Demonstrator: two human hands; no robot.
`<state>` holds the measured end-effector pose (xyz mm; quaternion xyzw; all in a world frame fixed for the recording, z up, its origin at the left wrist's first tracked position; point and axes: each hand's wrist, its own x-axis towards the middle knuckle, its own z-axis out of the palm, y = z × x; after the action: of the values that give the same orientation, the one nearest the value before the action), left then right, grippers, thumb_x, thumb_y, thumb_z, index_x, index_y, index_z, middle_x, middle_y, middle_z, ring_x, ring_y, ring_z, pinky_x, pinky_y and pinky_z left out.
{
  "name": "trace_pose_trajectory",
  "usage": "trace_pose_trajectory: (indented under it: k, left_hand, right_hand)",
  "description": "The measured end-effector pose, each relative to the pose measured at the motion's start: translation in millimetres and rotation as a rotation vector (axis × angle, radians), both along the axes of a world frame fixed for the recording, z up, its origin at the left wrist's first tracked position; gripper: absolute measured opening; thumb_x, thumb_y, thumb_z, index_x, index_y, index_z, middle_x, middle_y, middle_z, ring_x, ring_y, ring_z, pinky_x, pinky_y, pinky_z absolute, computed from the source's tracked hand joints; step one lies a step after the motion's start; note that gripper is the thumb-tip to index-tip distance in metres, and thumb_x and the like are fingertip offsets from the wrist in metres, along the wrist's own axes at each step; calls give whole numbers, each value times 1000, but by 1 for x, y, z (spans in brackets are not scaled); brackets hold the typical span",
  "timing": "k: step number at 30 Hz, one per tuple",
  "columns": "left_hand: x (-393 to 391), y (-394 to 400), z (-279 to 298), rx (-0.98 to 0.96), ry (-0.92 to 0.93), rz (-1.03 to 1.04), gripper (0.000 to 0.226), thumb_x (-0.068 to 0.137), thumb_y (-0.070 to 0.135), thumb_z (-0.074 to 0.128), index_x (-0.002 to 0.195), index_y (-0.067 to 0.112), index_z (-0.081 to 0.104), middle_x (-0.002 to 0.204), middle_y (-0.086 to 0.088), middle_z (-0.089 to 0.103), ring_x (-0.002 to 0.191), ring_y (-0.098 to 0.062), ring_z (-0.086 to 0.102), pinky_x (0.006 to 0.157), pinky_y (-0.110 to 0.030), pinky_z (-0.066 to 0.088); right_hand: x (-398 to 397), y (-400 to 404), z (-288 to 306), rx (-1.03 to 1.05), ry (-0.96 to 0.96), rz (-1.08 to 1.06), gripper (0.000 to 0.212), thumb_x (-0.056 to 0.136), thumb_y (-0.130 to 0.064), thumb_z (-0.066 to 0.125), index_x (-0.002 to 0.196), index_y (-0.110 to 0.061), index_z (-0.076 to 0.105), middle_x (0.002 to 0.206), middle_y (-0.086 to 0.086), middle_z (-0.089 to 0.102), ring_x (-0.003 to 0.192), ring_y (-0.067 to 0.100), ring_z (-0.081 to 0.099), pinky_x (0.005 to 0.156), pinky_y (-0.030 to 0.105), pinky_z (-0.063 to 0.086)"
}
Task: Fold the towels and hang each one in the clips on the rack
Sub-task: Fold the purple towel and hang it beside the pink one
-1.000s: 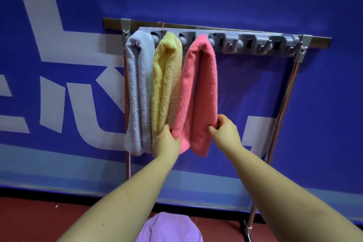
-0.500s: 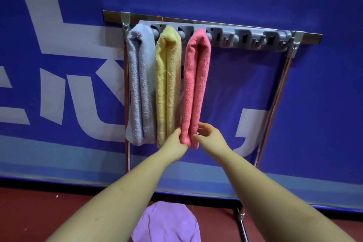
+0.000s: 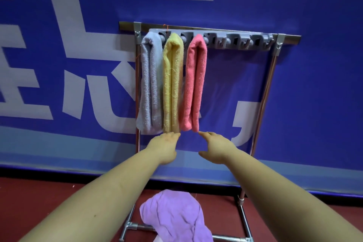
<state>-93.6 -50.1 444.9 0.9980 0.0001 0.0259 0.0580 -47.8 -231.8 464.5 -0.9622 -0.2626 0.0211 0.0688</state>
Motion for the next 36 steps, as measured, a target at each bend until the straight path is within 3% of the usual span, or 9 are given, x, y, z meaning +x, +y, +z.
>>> trace_pose_trajectory:
  k: [4,8,11,20,36]
  left_hand:
    - [-24,-7,-20,71,47,-17,65,92,28,48,148,16,17,155,-6,22,141,-24,25,114,-38,25]
    - [-40,-8,-45,130,74,-36,56,93,32,46,143,13,30,150,-9,32,137,-25,32,112,-38,29]
    - [-45,-6,-73,101,80,-32,51,92,33,46,138,13,37,145,-9,38,134,-25,37,109,-38,32]
    - [-50,11,-191,-12,219,-39,56,93,35,47,145,19,30,152,-2,31,138,-18,32,112,-28,26]
    - [39,33,-392,-143,498,-4,50,93,31,45,140,18,36,147,-2,39,133,-21,39,108,-29,31]
  right_hand:
    - [-20,0,-24,-129,11,16,78,87,-40,56,150,-24,13,155,6,22,139,27,29,109,42,34]
    - [-32,3,-50,-100,35,47,75,86,-38,57,149,-21,20,150,7,30,135,28,35,107,41,36]
    - [-38,9,-78,-76,85,67,73,86,-37,58,148,-21,22,150,7,31,135,28,35,108,40,35]
    - [-38,12,-195,-232,203,115,68,86,-39,57,145,-18,28,145,9,36,131,30,37,105,39,37]
    - [45,19,-401,-317,509,-1,54,89,-36,53,135,-13,38,134,11,44,124,29,44,99,38,37]
